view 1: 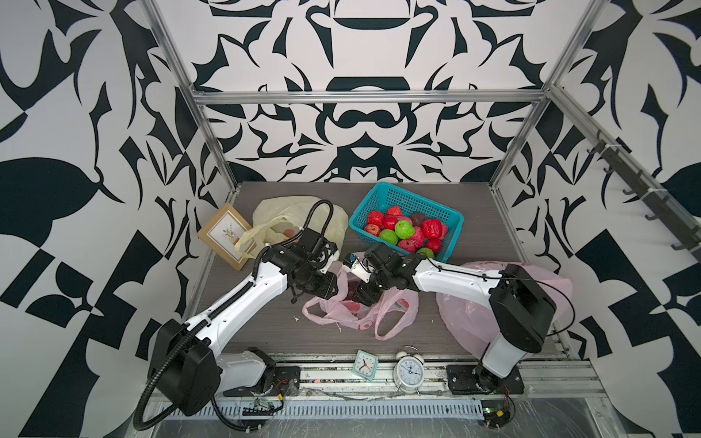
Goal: Untie the knot of a plastic bag & take out the apple
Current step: Pick up the apple from the plastic bag.
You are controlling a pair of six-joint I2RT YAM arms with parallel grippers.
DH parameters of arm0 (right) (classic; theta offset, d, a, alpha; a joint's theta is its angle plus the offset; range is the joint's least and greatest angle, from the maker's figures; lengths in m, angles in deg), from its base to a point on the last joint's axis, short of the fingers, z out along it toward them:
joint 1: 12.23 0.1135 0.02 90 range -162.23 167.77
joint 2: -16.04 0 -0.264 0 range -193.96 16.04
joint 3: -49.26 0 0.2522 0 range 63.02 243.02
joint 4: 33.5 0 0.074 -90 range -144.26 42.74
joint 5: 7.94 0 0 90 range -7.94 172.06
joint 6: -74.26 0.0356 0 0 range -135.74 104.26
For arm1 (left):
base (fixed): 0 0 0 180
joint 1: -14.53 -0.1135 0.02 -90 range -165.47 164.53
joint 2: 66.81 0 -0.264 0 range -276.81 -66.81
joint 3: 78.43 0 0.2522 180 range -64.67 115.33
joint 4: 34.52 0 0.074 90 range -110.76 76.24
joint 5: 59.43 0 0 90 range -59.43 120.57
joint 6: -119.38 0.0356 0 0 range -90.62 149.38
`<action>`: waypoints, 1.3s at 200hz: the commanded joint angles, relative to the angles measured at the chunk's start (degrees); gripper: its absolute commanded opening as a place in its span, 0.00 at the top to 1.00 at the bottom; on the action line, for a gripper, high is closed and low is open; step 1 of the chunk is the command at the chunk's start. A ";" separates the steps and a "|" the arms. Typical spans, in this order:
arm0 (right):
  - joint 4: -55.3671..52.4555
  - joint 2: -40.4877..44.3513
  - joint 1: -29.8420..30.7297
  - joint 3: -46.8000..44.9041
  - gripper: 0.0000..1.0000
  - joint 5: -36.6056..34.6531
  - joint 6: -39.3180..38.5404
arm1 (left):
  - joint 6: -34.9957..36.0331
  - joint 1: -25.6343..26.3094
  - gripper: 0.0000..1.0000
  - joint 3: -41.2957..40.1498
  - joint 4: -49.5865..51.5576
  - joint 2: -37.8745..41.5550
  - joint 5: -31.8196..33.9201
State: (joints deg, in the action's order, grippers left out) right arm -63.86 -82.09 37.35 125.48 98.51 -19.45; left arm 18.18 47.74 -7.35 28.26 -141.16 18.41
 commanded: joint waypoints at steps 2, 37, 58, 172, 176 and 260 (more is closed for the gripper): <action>-0.53 -0.27 0.47 2.83 0.30 -0.01 -0.91 | 0.43 -0.44 0.78 -0.64 2.22 -2.24 -0.69; 0.15 -2.11 0.70 3.86 0.27 -2.20 -0.60 | 1.49 -0.49 0.85 0.23 2.62 -3.18 -1.61; 1.62 -2.90 0.84 4.08 0.25 -5.64 0.01 | 2.02 -0.50 0.85 0.25 2.41 -3.20 -2.34; 4.99 -10.37 0.99 8.57 0.29 -5.87 0.85 | 3.91 -1.65 0.86 1.35 2.23 -4.36 -3.51; 4.65 -10.68 0.98 8.96 0.31 -5.80 0.89 | 3.91 -1.77 0.86 1.43 2.23 -4.38 -3.41; 2.54 -0.69 1.11 4.99 0.59 -4.70 1.02 | 0.60 -8.39 0.85 3.23 -1.20 -5.04 0.42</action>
State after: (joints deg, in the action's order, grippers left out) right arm -60.95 -89.74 38.16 131.71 92.54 -18.51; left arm 20.35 41.34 -6.15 27.42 -145.40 18.00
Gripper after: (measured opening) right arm 0.551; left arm 0.146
